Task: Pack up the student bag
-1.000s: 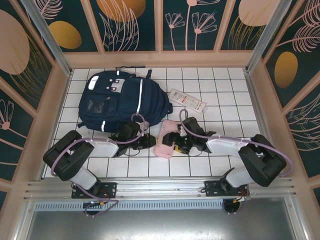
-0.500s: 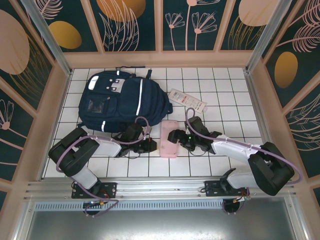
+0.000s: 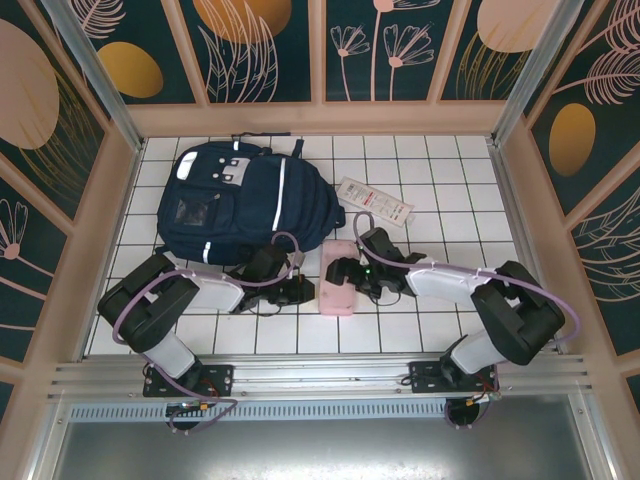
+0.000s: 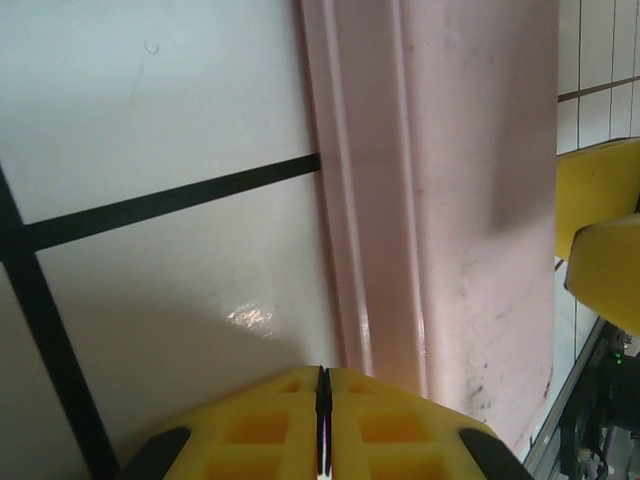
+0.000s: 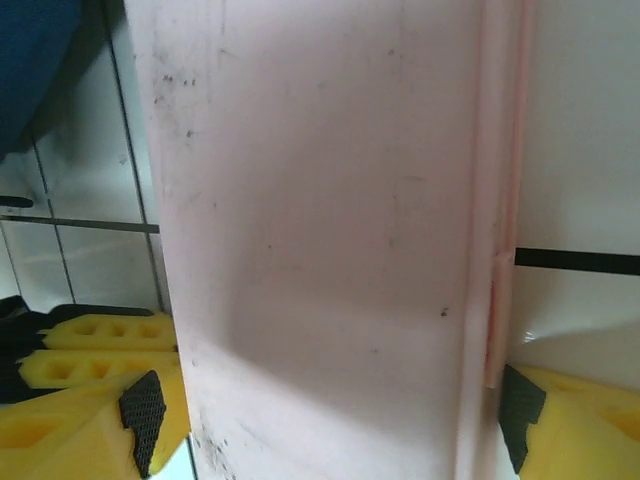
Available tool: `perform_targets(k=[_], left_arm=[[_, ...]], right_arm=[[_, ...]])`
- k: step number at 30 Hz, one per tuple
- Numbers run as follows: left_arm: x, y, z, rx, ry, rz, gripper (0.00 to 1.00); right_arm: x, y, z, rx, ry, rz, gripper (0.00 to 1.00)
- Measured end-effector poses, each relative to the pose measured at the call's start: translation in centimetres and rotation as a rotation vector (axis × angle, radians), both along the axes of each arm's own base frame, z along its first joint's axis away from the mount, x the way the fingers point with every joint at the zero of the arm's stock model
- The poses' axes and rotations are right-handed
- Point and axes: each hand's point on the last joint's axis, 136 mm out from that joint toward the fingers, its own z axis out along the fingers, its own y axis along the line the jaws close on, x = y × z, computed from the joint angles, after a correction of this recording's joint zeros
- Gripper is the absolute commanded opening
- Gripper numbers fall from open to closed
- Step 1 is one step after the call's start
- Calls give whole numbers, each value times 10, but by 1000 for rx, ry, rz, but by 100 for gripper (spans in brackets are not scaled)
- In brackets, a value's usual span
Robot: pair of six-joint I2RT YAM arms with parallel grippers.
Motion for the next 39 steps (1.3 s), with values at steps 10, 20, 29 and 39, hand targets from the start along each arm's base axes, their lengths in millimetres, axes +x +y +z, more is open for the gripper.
perform_targets(k=[10, 20, 29, 39], left_arm=[[-1, -2, -1, 24, 23, -14, 14], [-1, -5, 1, 19, 6, -28, 20], [-2, -6, 2, 17, 3, -31, 21], [-5, 0, 7, 66, -23, -19, 34]], right_arm=[[2, 4, 32, 92, -42, -29, 88], [-1, 30, 79, 306, -84, 17, 89], [-2, 20, 35, 177, -15, -4, 81], [10, 4, 21, 105, -30, -56, 22]])
